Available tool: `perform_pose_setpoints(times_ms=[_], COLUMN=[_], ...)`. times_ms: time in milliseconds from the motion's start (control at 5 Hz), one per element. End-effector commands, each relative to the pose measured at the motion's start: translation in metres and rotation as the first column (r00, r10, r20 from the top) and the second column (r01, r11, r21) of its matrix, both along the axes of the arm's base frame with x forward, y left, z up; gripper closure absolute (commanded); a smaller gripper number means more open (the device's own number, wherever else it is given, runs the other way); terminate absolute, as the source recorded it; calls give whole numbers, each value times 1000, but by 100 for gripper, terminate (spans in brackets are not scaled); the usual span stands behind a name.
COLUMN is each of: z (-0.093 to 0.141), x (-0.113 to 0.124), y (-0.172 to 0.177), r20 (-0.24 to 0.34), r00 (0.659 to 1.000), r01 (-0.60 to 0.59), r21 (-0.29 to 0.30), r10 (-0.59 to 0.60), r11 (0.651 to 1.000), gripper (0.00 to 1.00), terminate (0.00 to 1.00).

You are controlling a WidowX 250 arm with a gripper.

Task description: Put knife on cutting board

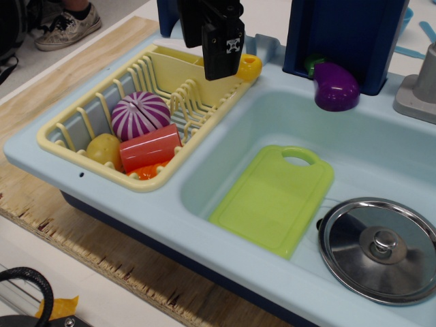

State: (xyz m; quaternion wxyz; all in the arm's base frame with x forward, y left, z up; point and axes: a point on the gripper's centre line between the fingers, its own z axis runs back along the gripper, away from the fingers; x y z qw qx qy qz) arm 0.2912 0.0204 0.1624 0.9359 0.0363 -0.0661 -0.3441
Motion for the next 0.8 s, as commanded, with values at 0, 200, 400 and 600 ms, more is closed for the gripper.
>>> perform_pose_setpoints(times_ms=[0, 200, 400, 600], z=[8, 3, -8, -20], x=[18, 23, 25, 32], y=[3, 4, 10, 8], r20=[86, 101, 142, 160], r00=[992, 988, 983, 979], r01=[89, 120, 122, 137], r21=[-7, -22, -52, -71], r10=[-88, -118, -113, -124], r11=[996, 992, 991, 988], gripper=[0, 0, 0, 0], terminate=[0, 0, 0, 0])
